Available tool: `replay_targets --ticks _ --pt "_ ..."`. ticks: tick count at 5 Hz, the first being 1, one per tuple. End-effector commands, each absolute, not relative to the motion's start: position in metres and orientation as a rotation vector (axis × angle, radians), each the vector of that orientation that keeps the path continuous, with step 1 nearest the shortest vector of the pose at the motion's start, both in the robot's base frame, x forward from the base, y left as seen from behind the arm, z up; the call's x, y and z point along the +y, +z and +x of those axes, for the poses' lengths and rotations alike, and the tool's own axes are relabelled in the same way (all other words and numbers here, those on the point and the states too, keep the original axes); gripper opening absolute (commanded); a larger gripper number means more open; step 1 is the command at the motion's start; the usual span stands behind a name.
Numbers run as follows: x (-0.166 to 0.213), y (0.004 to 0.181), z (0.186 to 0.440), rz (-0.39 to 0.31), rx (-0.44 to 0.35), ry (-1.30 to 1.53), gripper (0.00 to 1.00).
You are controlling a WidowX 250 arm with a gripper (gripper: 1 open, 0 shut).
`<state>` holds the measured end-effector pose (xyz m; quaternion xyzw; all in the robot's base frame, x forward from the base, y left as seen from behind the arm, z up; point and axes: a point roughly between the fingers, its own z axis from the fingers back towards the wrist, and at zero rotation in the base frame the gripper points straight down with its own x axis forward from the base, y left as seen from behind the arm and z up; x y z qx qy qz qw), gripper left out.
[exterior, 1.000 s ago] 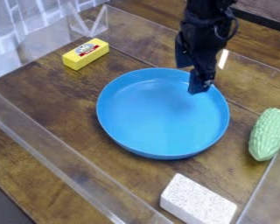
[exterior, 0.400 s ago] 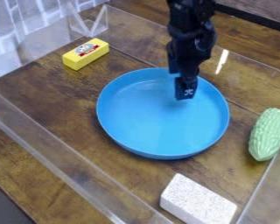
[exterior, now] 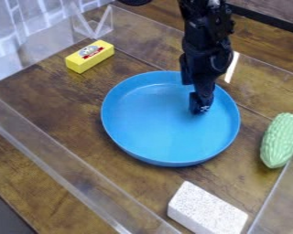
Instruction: Remove the green object from inside the blue tray and put it on the table
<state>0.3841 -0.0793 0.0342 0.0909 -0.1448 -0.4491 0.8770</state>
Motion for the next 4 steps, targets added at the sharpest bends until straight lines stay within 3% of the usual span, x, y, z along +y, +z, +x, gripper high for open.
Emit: replay_targets --ticks 1,2,4 --pt "-0.084 0.060 0.396 0.199 -0.364 -0.964 1.00" --pt "-0.088 0.065 0.395 0.210 -0.369 -0.931 1.00" --pt "-0.084 0.052 0.398 0.204 -0.382 -0.958 1.00"
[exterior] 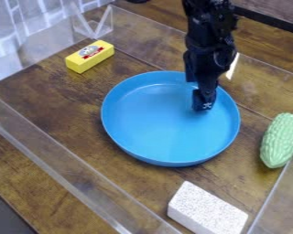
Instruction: Remove the green object from inside the blue tray and put it on the table
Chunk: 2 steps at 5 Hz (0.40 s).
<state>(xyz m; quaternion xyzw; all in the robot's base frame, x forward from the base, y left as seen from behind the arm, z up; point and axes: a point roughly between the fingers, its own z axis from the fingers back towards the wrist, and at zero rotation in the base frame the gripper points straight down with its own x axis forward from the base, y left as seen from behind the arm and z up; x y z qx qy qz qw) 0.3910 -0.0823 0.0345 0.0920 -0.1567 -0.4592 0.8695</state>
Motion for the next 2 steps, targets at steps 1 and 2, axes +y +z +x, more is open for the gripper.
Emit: replay_targets --ticks 1,2 --pt "-0.0826 0.0558 0.3995 0.205 -0.385 -0.962 1.00" --pt "-0.0810 0.0605 0.4007 0.203 -0.390 -0.967 1.00"
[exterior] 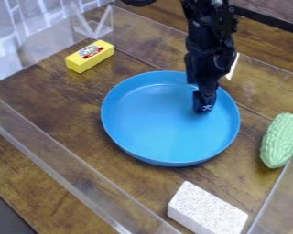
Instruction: Remove the green object from inside the blue tray and put it on the table
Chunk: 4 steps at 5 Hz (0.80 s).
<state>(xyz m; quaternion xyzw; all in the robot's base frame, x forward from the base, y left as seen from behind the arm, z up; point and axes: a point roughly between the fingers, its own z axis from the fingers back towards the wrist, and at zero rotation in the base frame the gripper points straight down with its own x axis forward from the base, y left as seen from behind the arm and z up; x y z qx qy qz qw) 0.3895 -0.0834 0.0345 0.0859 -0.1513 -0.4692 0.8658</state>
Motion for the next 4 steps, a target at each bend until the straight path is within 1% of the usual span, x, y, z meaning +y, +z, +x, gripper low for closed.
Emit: replay_targets --ticks 1,3,4 --pt "-0.072 0.059 0.402 0.198 -0.396 -0.977 1.00" --pt "-0.068 0.040 0.407 0.194 -0.410 -0.985 1.00" --pt "-0.067 0.030 0.411 0.175 -0.430 -1.056 1.00"
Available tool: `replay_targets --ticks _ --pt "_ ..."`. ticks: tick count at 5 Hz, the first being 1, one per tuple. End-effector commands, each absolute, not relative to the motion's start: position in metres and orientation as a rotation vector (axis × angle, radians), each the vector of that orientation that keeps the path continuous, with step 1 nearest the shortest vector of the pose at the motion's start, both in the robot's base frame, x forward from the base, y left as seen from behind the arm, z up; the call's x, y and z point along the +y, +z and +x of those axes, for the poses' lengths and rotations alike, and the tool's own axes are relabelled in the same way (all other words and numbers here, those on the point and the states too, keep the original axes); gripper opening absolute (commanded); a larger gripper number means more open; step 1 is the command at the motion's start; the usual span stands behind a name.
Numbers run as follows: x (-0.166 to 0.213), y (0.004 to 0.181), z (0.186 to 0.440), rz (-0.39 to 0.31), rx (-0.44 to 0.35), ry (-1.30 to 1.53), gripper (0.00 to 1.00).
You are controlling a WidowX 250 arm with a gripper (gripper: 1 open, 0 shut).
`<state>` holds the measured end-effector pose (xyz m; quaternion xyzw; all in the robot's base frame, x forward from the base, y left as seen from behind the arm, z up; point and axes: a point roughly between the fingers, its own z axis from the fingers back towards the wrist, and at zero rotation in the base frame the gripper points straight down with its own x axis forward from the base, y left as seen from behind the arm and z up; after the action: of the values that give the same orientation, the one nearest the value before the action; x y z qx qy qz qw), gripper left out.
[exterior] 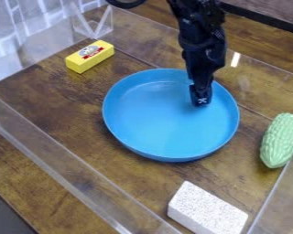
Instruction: Remove the green object from inside the blue tray and put it on the table
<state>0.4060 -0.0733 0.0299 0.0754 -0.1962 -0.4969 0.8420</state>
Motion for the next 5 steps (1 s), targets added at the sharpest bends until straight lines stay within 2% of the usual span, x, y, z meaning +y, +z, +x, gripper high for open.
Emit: replay_targets --ticks 1,3,5 --pt "-0.067 0.020 0.415 0.154 -0.448 -1.123 1.00" --pt "-0.066 0.009 0.409 0.134 -0.466 -1.109 1.00" --pt "-0.069 0.008 0.396 0.126 -0.474 -1.001 1.00"
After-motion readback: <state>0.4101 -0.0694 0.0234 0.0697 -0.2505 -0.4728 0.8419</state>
